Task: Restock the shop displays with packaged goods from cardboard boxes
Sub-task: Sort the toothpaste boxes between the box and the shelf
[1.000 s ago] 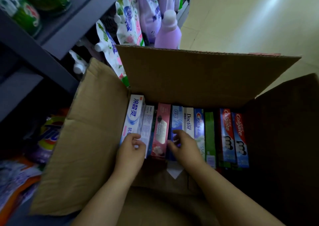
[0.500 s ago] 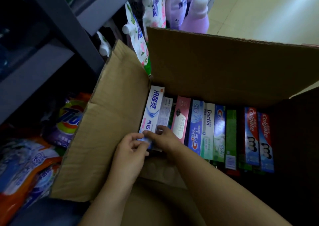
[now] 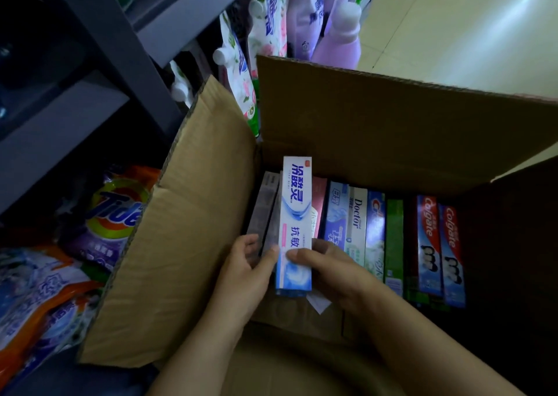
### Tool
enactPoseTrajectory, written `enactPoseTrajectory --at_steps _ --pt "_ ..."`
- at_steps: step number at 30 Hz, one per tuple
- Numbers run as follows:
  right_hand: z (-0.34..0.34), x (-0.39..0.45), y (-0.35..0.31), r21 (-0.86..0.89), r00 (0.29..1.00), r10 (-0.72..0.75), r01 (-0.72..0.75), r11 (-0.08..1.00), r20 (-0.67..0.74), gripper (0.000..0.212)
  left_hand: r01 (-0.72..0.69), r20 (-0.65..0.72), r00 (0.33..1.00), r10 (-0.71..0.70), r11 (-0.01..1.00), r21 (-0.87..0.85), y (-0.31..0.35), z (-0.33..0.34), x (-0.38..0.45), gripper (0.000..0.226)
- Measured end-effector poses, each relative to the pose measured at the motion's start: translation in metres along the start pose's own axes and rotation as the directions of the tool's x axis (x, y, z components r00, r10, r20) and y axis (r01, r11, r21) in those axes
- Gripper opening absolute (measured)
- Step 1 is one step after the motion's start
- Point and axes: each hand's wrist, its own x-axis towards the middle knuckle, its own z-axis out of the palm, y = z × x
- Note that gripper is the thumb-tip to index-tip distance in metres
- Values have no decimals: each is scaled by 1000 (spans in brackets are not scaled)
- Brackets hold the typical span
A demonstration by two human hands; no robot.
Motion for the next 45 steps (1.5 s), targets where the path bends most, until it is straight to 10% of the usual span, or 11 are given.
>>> enactPoseTrajectory --at_steps 4,21,29,34,40,45 --pt "-2 -17 6 -38 999 -14 16 999 37 62 223 264 952 -154 941 -256 5 3 -3 50" --pt "2 -38 38 -4 993 -120 120 993 -17 40 278 364 914 -177 927 -249 -17 4 -4 73" --pt "-53 -29 2 -218 942 -170 109 970 -288 22 143 110 984 -143 990 6 -23 -2 4 4" --pt "-80 -19 -2 -392 832 -216 -2 920 -511 33 139 117 983 -143 989 40 -28 6 9 10" --pt "-73 4 18 -650 693 -364 -198 733 -622 99 122 158 978 -133 989 78 -30 11 6 11" --pt "-64 5 21 -735 583 -480 -347 582 -655 103 122 104 987 -126 992 45 -27 9 7 10"
